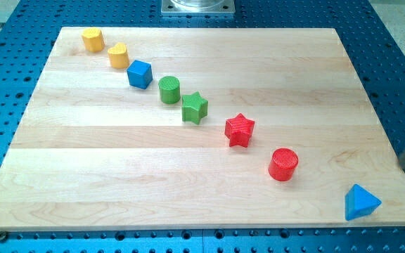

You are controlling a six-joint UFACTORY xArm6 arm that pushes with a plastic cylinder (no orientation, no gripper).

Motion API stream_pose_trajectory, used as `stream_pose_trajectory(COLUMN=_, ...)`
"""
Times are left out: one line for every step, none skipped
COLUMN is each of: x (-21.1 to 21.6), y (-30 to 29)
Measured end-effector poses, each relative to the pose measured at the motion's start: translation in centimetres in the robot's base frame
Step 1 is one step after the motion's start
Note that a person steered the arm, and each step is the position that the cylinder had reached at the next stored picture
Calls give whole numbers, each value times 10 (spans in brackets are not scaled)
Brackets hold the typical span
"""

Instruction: Push the triangle to the bottom right of the red circle

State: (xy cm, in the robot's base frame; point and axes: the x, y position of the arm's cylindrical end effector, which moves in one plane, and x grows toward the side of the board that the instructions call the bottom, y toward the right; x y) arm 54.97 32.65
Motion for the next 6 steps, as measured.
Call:
stream_pose_trajectory(x=63, y=-1)
stream_pose_trajectory(x=67, y=-15)
stream_pose_trajectory(x=69, y=-79)
stream_pose_trajectory(x=67, y=-100)
stream_pose_trajectory(x=58, y=-134)
stream_pose_trajectory(x=55, y=-138)
